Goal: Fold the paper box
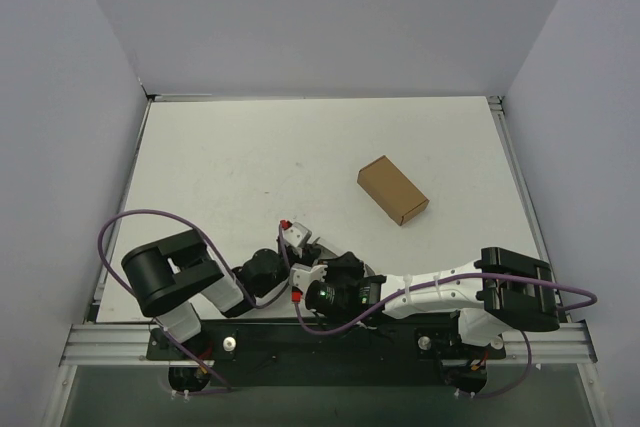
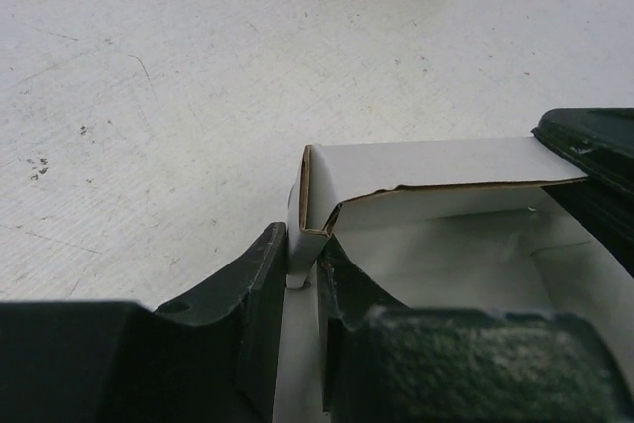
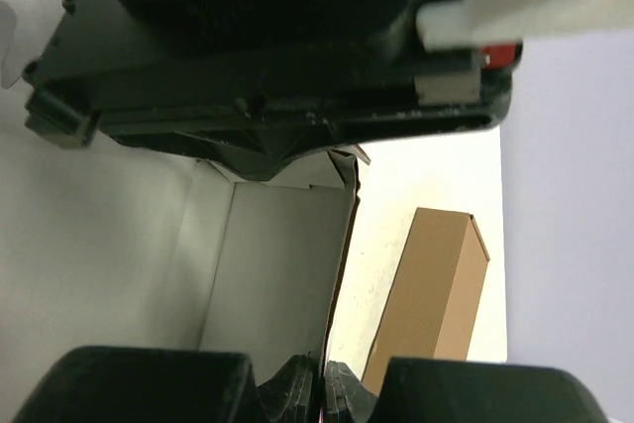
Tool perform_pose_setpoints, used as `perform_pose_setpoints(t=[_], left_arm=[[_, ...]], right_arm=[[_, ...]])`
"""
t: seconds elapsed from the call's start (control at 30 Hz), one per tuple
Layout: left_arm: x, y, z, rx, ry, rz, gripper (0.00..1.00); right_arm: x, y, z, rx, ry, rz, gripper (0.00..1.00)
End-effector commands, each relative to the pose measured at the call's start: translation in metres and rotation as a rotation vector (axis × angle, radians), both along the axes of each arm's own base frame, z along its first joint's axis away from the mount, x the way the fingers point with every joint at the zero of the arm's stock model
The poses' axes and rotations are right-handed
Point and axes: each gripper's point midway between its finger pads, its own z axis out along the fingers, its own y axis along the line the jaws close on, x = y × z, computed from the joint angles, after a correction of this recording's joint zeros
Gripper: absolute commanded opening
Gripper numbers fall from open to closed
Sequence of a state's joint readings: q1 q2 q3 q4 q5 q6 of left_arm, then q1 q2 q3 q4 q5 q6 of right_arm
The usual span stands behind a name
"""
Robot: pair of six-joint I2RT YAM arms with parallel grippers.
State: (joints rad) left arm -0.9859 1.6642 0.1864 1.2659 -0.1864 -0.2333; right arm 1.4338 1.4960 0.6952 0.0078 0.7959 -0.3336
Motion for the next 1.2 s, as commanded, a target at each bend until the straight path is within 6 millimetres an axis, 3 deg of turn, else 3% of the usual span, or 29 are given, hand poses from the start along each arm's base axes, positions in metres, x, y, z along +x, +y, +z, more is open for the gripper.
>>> perform_pose_setpoints(t=[0.0,0.13,0.37,0.73,0.97,1.17], left_arm=[[0.033,-0.010,0.051,-0.121,-0.107,0.192,0.13],[0.045,0.008,0.040,-0.087,-0.066,0.368,0.10],[0.052,0.023,0.029,-0.018,-0.046,0.506,0.05],[0.058,0.025,0.020,0.059,-0.056,0.558,0.04],[0.058,0.046,0.015,0.111,-0.075,0.627,0.03],[0.058,0.043,0.006,0.154,-0.079,0.624,0.02]], right_arm=[[-0.021,0.024,-0.016,0.056,0.129,0.081,0.00],[-0.021,0.024,-0.014,0.070,0.129,0.078,0.00],[-0.023,0.024,-0.014,0.073,0.132,0.076,0.00],[-0.024,0.024,-0.014,0.079,0.129,0.068,0.00],[-0.025,0.025,-0.011,0.101,0.134,0.069,0.00],[-0.026,0.026,-0.010,0.105,0.130,0.072,0.00]])
